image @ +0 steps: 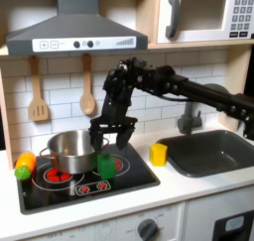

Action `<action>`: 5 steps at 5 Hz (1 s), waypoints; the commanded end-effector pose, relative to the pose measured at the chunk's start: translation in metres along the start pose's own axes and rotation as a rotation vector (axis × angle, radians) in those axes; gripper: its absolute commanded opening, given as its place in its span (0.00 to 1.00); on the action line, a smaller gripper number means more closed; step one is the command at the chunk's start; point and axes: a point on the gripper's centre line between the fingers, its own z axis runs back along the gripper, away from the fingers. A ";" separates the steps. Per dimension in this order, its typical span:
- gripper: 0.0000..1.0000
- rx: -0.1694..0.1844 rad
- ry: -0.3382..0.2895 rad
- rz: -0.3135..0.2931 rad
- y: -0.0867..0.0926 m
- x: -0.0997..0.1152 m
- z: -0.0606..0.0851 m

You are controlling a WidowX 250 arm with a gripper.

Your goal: Reach green block

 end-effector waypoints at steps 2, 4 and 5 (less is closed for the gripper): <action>1.00 -0.007 -0.020 -0.039 -0.001 0.012 -0.020; 1.00 -0.046 -0.044 -0.068 -0.010 0.016 -0.022; 1.00 -0.042 -0.037 -0.066 -0.011 0.013 -0.022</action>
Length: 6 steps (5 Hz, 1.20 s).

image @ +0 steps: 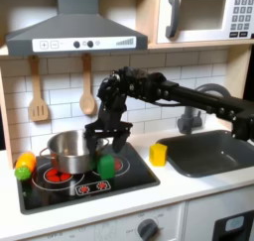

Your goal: Reach green block

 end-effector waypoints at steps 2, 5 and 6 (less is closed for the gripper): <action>1.00 -0.020 0.012 -0.006 -0.006 -0.001 -0.011; 1.00 -0.020 0.026 -0.023 -0.010 0.000 -0.022; 1.00 -0.022 0.044 -0.024 -0.010 -0.003 -0.029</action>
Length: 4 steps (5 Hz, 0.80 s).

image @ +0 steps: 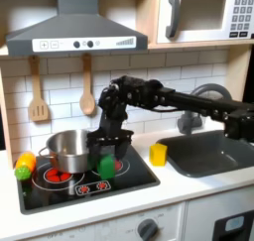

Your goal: Reach green block

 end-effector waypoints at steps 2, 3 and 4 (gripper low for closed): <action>1.00 -0.006 0.039 0.000 -0.003 -0.007 -0.012; 1.00 -0.003 0.066 0.016 -0.003 -0.010 -0.019; 1.00 -0.007 0.079 0.021 -0.004 -0.010 -0.026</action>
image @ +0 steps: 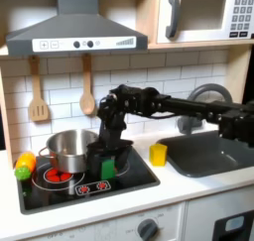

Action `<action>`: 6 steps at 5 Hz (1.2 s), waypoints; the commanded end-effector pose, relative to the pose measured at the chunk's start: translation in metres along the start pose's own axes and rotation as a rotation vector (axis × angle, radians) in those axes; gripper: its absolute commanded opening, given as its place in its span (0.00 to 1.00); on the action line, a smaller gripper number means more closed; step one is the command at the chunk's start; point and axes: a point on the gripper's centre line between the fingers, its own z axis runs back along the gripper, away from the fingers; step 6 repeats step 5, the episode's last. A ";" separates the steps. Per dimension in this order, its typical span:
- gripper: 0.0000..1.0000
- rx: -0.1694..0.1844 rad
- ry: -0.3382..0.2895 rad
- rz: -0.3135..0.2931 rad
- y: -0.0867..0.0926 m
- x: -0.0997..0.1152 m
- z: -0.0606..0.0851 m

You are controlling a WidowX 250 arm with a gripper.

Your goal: Reach green block

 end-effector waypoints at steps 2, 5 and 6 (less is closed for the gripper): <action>1.00 -0.010 0.030 -0.004 -0.008 0.002 -0.013; 1.00 -0.014 0.033 -0.013 -0.008 0.001 -0.011; 1.00 -0.014 0.033 -0.013 -0.008 0.001 -0.011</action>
